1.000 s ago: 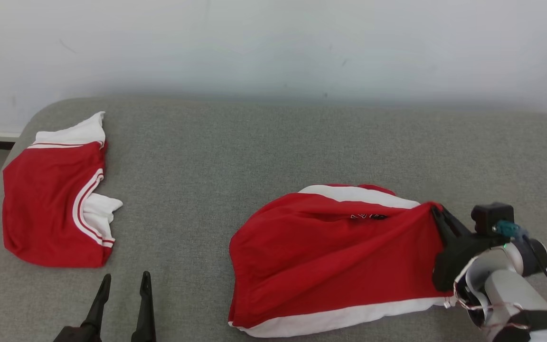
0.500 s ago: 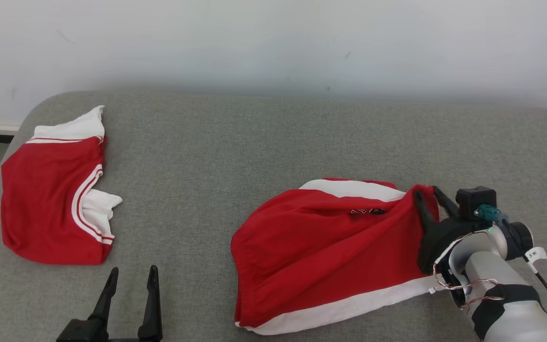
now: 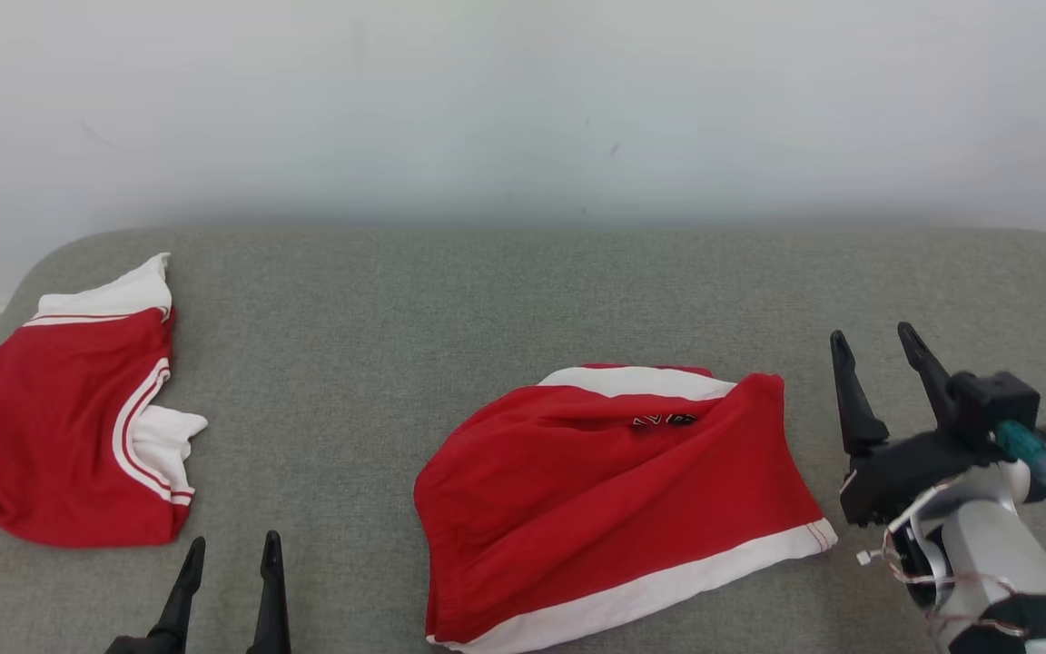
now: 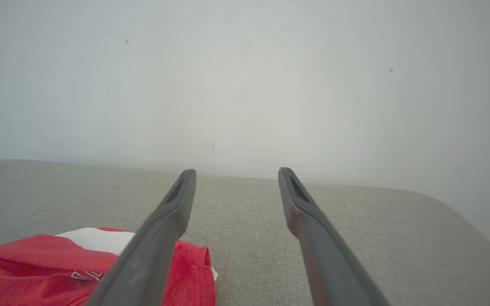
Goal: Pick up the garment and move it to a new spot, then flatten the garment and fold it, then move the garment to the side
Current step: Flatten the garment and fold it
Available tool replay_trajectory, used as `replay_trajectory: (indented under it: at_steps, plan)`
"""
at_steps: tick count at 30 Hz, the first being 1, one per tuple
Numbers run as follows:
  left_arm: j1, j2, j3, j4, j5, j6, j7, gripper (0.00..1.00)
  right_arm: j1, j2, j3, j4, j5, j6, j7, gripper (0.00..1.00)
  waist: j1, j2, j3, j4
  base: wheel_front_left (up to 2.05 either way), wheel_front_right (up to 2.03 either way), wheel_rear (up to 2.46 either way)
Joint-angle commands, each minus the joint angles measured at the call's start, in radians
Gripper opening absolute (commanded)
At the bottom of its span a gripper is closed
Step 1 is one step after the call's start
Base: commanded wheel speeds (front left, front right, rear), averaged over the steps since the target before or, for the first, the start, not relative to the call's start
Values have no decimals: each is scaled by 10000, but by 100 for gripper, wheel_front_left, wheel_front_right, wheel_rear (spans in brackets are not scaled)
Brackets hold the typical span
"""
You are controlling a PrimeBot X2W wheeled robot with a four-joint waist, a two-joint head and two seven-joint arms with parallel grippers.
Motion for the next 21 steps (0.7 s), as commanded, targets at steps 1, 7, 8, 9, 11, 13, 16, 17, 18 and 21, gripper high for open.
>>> replay_trajectory:
  at_steps: [1, 7, 8, 9, 11, 13, 16, 17, 18, 21]
  plan:
    - [145, 15, 62, -57, 55, 18, -34, 100, 672, 133, -207, -743, -92, -22, 0, 100, 0, 0, -101, -112, 0, 0, 0]
    - [226, 40, 101, -103, 92, 18, -34, 100, 2372, 528, -752, -2618, -238, -22, -3, 100, 0, 0, -163, -210, 0, 0, 0]
    - [237, 41, 95, -105, 102, 18, -34, 100, 2641, 606, -825, -2845, -274, -22, -2, 100, 0, 0, -171, -220, 0, 0, 0]
    - [237, 41, 95, -105, 102, 18, -34, 100, 2641, 606, -825, -2845, -274, -22, -2, 100, 0, 0, -171, -220, 0, 0, 0]
    - [240, 61, 76, -98, 107, 18, -34, 100, 3136, 799, -931, -3357, -314, -22, 0, 100, 0, 0, -184, -235, 0, 0, 0]
    - [233, 85, 89, -124, 122, 18, -34, 100, 3615, 990, -1034, -3836, -378, -22, -2, 100, 0, 0, -187, -250, 0, 0, 0]
    - [213, 132, 110, -131, 190, 18, -34, 100, 4260, 1286, -1131, -4469, -565, -22, -1, 100, 0, 0, -192, -275, 0, 0, 0]
    - [208, 138, 126, -124, 217, 18, -34, 100, 4448, 1396, -1175, -4610, -572, -22, -1, 100, 0, 0, -195, -284, 0, 0, 0]
    - [203, 149, 140, -113, 247, 18, -34, 100, 4627, 1519, -1243, -4734, -562, -22, -2, 100, 0, 0, -203, -292, 0, 0, 0]
    - [183, 188, 200, -90, 301, 18, -34, 100, 5099, 1774, -1352, -5085, -676, -22, -3, 100, 0, 0, -223, -329, 0, 0, 0]
